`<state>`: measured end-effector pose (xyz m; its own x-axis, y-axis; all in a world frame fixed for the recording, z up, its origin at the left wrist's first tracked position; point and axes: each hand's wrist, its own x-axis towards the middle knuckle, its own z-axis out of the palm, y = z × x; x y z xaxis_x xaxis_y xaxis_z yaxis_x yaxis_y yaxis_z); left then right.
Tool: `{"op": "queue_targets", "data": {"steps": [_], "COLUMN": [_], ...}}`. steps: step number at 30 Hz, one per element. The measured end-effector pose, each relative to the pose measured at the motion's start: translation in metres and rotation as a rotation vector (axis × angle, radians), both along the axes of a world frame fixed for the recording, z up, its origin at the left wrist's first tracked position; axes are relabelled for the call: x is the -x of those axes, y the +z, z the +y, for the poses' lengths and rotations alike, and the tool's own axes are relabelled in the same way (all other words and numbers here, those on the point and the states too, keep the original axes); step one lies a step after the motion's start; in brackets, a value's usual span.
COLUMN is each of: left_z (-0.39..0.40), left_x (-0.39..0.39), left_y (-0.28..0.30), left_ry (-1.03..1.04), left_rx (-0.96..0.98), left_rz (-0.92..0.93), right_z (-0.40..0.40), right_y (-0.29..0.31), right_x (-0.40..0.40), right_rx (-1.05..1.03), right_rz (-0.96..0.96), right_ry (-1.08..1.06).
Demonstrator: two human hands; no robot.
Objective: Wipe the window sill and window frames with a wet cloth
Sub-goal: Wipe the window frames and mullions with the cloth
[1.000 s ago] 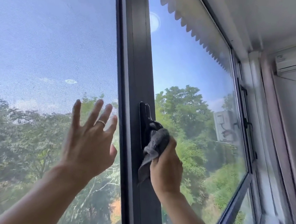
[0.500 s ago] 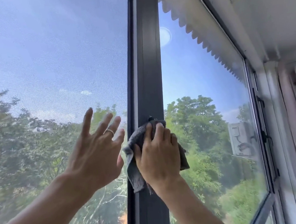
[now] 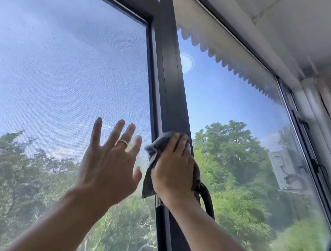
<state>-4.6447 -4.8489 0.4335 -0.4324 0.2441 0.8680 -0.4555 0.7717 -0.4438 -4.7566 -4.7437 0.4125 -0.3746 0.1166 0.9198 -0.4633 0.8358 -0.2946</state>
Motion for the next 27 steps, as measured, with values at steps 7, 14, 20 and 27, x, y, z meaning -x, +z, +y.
{"op": "queue_targets", "data": {"steps": [7,14,20,27], "left_z": [-0.005,-0.007,-0.010,0.001], "left_x": [0.004,0.001,0.009,0.014], "left_y": [0.030,0.060,0.077,0.102], "left_ry": [0.090,0.044,0.051,0.093], "left_rx": [0.029,0.017,0.022,0.048], "left_rz": [0.012,0.009,0.042,0.090], "right_z": [-0.006,-0.003,-0.002,0.001], "right_y": [0.023,-0.008,0.083,0.095], "right_x": [0.016,0.008,0.021,0.025], "right_rx": [0.027,-0.007,0.014,0.042], "right_rz": [0.149,0.160,0.208,0.223], "right_ry": [0.025,0.027,0.173,0.205]}}
